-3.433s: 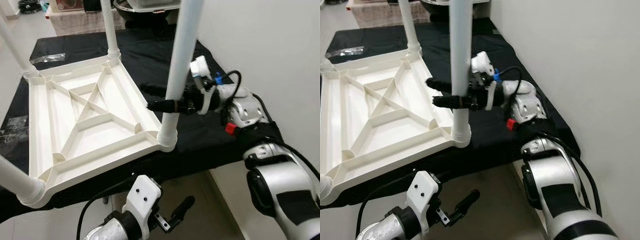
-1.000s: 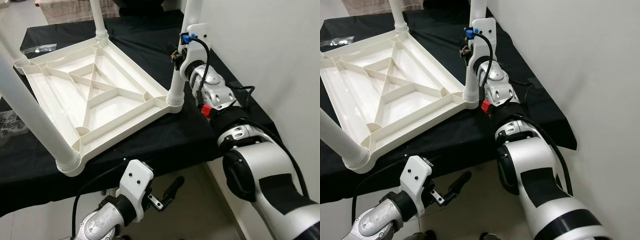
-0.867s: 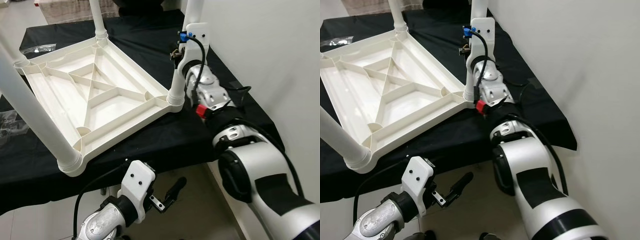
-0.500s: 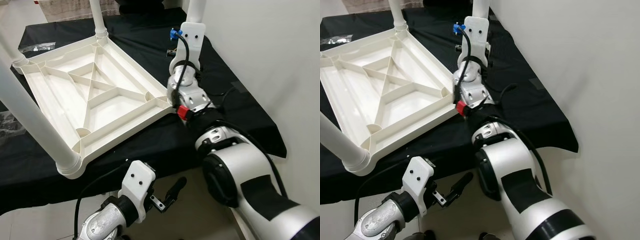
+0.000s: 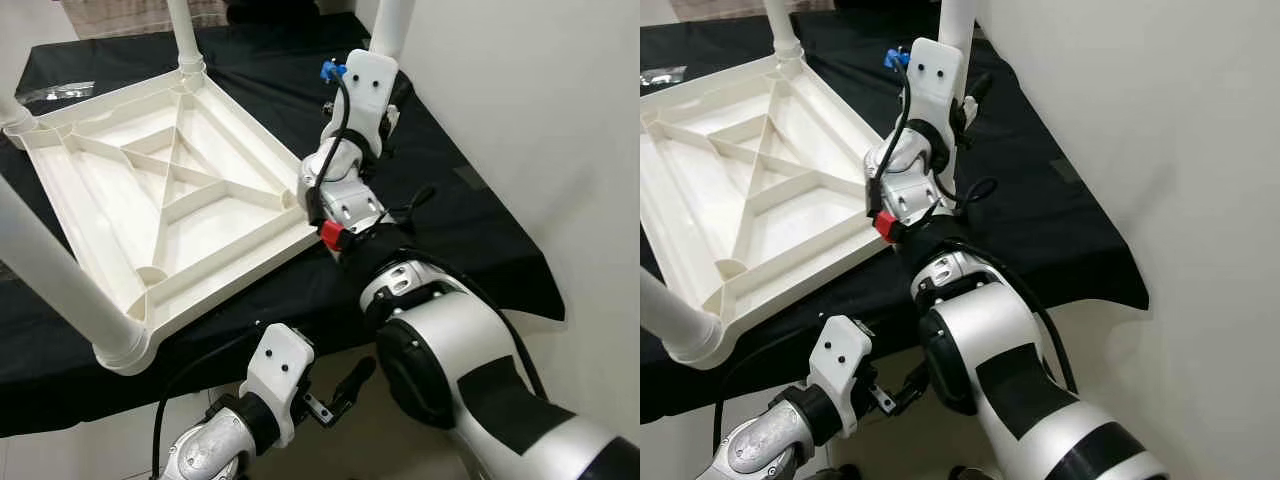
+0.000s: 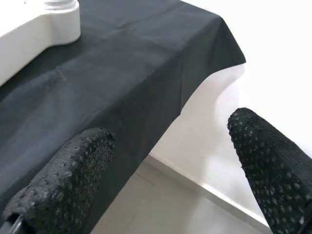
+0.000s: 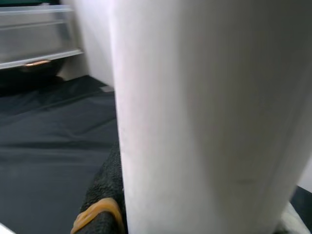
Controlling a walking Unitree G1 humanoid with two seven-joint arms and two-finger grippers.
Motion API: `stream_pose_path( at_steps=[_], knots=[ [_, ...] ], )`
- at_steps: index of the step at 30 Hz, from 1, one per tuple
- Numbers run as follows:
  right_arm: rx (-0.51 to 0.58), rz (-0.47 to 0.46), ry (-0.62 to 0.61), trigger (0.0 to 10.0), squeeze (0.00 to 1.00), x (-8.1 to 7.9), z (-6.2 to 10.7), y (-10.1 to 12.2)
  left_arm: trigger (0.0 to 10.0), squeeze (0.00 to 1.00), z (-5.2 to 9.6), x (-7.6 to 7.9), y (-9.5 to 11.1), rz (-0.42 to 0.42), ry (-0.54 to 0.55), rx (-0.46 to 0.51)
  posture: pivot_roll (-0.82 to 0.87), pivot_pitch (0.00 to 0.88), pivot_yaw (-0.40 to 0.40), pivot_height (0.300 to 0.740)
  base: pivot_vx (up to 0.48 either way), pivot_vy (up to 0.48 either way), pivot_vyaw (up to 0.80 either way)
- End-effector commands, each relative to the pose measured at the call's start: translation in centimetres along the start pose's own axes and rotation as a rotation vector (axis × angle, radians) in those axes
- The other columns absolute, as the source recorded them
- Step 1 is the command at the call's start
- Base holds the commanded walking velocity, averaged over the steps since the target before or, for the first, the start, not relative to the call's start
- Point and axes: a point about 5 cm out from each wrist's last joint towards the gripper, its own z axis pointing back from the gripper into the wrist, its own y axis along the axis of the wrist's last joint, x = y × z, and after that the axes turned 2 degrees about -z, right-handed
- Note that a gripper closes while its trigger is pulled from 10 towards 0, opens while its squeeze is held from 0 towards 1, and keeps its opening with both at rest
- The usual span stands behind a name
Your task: Building children table
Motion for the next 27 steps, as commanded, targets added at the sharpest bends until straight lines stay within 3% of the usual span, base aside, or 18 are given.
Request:
stream_pose_path(
  at_steps=[1, 9, 16, 17, 27],
  knots=[
    [-0.215, 0.118, -0.11, 10.0, 0.0, 1.54, 0.49, -4.92, 10.0, 0.0, 0.0, 0.38, -0.51, 0.011, -0.006, -0.016, 0.09, 0.21, -0.08, 0.74, 0.0, 0.0, 0.0],
    [-0.178, 0.108, -0.095, 10.0, 0.0, 1.09, 0.47, -4.03, 10.0, 0.0, -0.06, 0.56, -0.62, 0.016, -0.005, -0.014, 0.09, 0.206, -0.089, 0.74, 0.0, 0.0, 0.0],
    [-0.208, 0.079, -0.074, 10.0, 0.0, 1.35, 0.31, -4.68, 10.0, 0.0, -0.15, 0.61, -0.7, 0.016, -0.004, -0.013, 0.09, 0.2, -0.086, 0.74, 0.0, 0.0, 0.0],
    [-0.206, 0.075, -0.062, 10.0, 1.0, 1.29, 0.33, -4.71, 10.0, 0.0, -0.15, 0.61, -0.7, 0.015, -0.005, -0.013, 0.08, 0.202, -0.085, 0.74, 0.0, 0.0, 0.0],
    [-0.179, 0.045, -0.03, 10.0, 1.0, 0.88, 0.36, -4.07, 10.0, 0.0, -0.18, 0.59, -0.79, 0.014, -0.008, -0.018, 0.08, 0.203, -0.083, 0.74, 0.0, 0.0, 0.0]
  ],
)
